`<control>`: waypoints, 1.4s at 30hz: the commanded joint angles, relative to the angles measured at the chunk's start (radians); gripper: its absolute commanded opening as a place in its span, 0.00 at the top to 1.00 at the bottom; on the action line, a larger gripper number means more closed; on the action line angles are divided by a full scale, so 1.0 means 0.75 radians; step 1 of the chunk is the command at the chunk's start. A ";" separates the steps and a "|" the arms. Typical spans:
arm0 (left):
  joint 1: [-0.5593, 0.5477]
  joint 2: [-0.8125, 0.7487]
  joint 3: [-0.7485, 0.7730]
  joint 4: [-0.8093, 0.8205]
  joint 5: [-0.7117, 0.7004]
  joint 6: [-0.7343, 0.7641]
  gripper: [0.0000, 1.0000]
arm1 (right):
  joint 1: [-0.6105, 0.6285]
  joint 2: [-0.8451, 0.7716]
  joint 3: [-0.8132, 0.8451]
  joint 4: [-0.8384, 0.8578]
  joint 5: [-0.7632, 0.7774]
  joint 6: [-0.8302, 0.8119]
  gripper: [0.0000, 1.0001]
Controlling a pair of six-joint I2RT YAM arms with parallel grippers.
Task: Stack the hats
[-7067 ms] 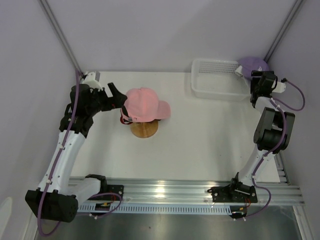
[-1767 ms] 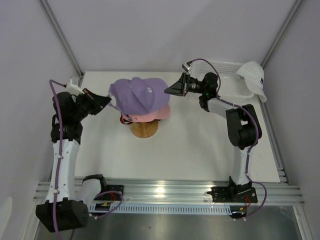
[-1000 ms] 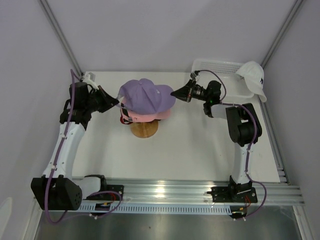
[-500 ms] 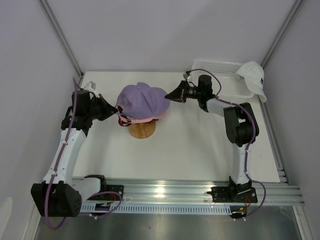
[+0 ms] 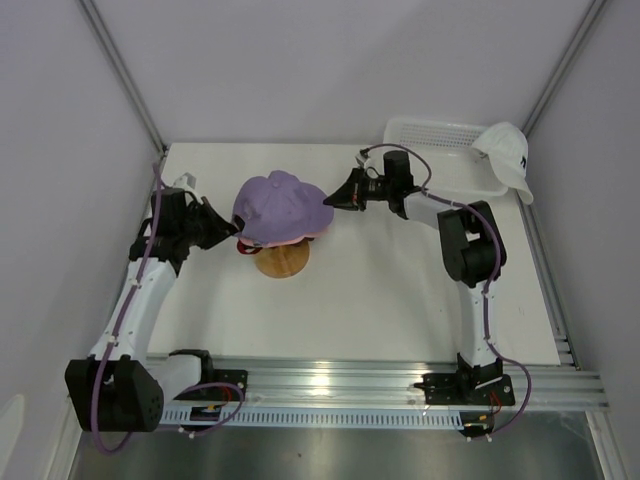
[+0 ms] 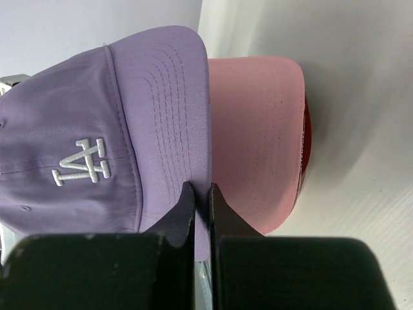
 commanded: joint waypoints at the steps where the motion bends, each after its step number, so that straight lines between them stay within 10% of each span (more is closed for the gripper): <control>1: 0.024 0.050 -0.092 -0.170 -0.162 0.029 0.99 | -0.033 0.140 -0.005 -0.293 0.384 -0.236 1.00; 29: 0.065 0.022 -0.237 -0.098 -0.136 -0.033 0.98 | 0.057 0.190 0.098 -0.496 0.458 -0.408 1.00; 42: 0.065 -0.181 0.116 -0.172 -0.224 0.114 0.43 | 0.072 -0.131 0.337 -0.734 0.482 -0.573 0.31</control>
